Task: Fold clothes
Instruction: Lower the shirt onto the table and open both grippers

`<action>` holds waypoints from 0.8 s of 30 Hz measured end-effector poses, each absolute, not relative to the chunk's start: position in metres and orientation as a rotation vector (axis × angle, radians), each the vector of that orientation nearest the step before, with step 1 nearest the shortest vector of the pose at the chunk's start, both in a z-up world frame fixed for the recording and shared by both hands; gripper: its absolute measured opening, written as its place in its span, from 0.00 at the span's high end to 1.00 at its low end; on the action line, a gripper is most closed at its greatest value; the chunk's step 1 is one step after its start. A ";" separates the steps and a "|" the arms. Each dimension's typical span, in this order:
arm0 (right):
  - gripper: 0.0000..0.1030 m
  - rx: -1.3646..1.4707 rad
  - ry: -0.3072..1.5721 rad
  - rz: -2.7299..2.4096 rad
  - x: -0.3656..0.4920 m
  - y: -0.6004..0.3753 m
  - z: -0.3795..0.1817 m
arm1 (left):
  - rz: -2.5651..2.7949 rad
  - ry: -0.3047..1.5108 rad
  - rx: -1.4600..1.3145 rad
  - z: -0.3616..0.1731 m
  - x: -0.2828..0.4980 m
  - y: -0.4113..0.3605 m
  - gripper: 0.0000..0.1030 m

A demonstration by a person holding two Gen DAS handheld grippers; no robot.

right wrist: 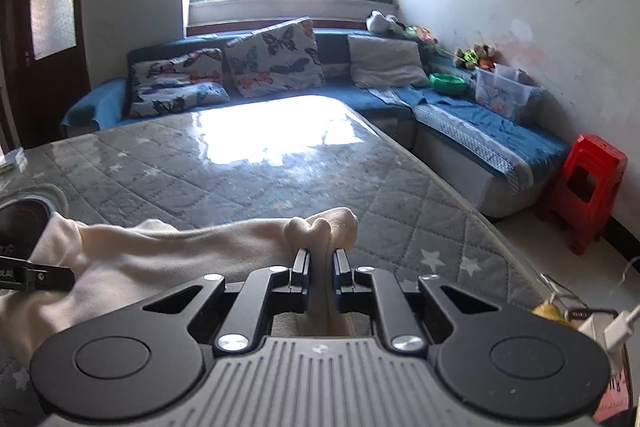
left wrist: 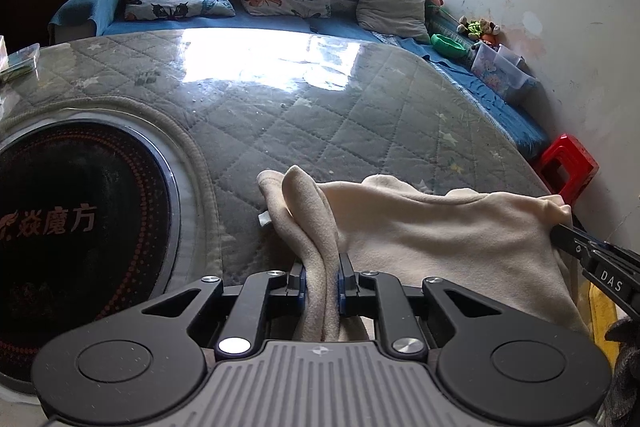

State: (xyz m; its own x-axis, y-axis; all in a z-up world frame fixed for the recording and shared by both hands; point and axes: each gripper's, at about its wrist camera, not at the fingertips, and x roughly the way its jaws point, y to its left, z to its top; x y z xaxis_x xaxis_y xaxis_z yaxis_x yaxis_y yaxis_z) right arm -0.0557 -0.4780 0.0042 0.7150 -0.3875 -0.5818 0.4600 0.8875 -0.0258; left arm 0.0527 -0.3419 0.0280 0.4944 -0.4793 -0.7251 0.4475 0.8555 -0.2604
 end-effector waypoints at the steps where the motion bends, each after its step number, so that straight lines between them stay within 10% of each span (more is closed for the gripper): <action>1: 0.90 0.128 0.623 -0.475 -0.056 -0.478 0.002 | -0.561 0.891 -0.035 0.028 0.053 -0.342 0.81; 24: 0.67 0.143 0.688 -0.328 -0.044 -0.445 -0.013 | -0.493 0.854 0.056 0.035 0.048 -0.329 0.52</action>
State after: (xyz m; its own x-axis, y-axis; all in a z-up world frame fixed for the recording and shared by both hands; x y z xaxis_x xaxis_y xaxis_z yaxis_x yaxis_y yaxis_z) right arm -0.0439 -0.4449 -0.0130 0.7236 -0.2492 -0.6436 0.3427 0.9392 0.0216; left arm 0.0480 -0.3295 0.0347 0.5522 -0.3945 -0.7344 0.4388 0.8866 -0.1463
